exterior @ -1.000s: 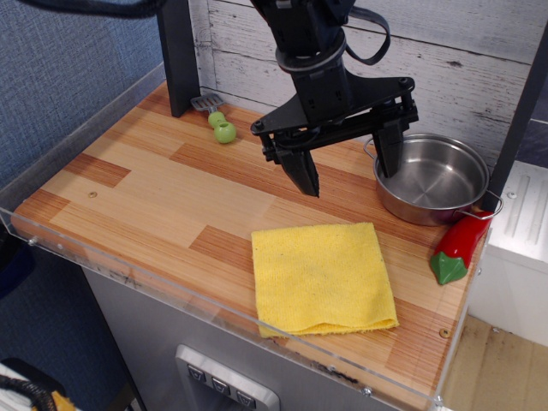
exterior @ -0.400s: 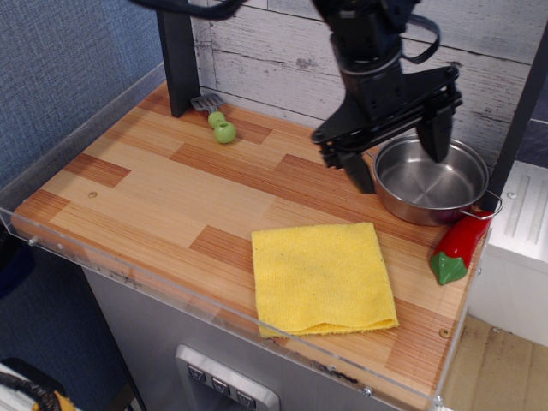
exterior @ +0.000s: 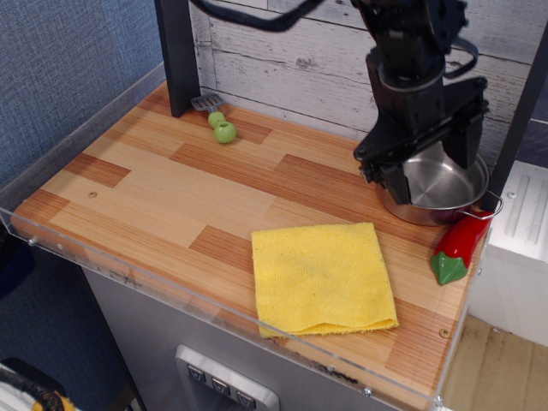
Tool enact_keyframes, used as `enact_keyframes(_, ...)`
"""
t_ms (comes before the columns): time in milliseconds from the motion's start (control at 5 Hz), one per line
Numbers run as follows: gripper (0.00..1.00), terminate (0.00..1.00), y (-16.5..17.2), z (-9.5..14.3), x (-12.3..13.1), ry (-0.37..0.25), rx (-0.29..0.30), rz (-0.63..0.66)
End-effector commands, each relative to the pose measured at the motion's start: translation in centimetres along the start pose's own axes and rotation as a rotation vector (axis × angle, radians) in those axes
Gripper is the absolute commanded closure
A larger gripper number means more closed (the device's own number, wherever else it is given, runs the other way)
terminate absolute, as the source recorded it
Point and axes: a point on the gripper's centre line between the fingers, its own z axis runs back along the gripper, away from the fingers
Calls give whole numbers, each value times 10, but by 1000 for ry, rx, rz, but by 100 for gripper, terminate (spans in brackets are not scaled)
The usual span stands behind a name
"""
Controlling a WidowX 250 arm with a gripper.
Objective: Place the silver bowl left of the orange cloth.
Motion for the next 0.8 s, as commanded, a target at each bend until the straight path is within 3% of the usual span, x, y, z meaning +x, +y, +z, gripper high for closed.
enact_keyframes(0, 0, 0, 1, -22, 20, -9, 2, 71)
enact_keyframes(400, 0, 0, -2, -47, 33, -16, 49, 90)
enact_keyframes(600, 100, 0, -2, -47, 34, -36, 63, 81)
